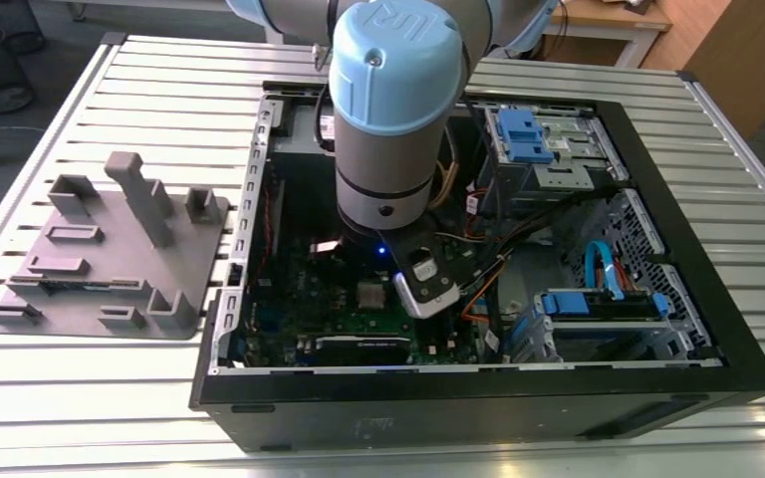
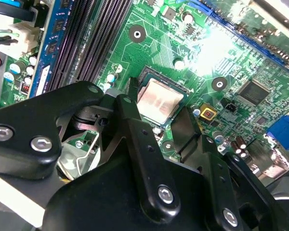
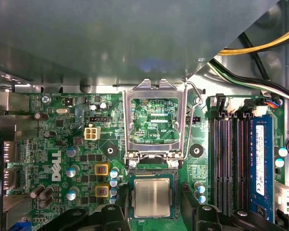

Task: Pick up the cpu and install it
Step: 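Place the cpu into insertion slot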

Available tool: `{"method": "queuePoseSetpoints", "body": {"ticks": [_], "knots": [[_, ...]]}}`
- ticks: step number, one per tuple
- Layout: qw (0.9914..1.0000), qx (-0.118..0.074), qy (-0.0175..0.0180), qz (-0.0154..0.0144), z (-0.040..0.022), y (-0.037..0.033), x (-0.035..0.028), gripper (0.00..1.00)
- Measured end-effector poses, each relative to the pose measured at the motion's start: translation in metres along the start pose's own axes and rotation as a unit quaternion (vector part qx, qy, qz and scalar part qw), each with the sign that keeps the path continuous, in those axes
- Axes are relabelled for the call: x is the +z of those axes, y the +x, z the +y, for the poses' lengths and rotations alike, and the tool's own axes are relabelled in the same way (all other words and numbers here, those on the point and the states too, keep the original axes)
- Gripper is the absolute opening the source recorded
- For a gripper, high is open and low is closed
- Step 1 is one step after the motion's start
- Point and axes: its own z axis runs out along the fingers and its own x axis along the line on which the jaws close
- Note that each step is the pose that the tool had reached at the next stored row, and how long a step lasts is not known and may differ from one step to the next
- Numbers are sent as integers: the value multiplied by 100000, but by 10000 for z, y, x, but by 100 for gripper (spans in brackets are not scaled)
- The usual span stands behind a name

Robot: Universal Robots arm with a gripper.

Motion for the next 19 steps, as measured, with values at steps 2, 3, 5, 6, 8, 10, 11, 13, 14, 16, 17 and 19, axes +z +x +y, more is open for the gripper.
{"method": "queuePoseSetpoints", "body": {"ticks": [2,3,5,6,8,10,11,13,14,16,17,19], "knots": [[100000,1,1,2,0,0,0,54],[100000,-2,2,2,0,0,0,53],[100000,1,-2,0,0,0,0,46],[100000,-1,-2,-1,0,0,0,46],[100000,0,-6,1,0,0,0,46],[100000,0,21,-27,-1,29,13,46],[100000,-5,53,-19,-1,30,14,46],[100000,-10,95,-24,-1,30,16,46],[100000,-6,97,-28,-1,30,17,46],[100000,-5,106,-32,-1,30,18,46],[100000,-5,112,-30,-1,30,18,46],[100000,-4,127,-30,-1,30,18,46]]}}
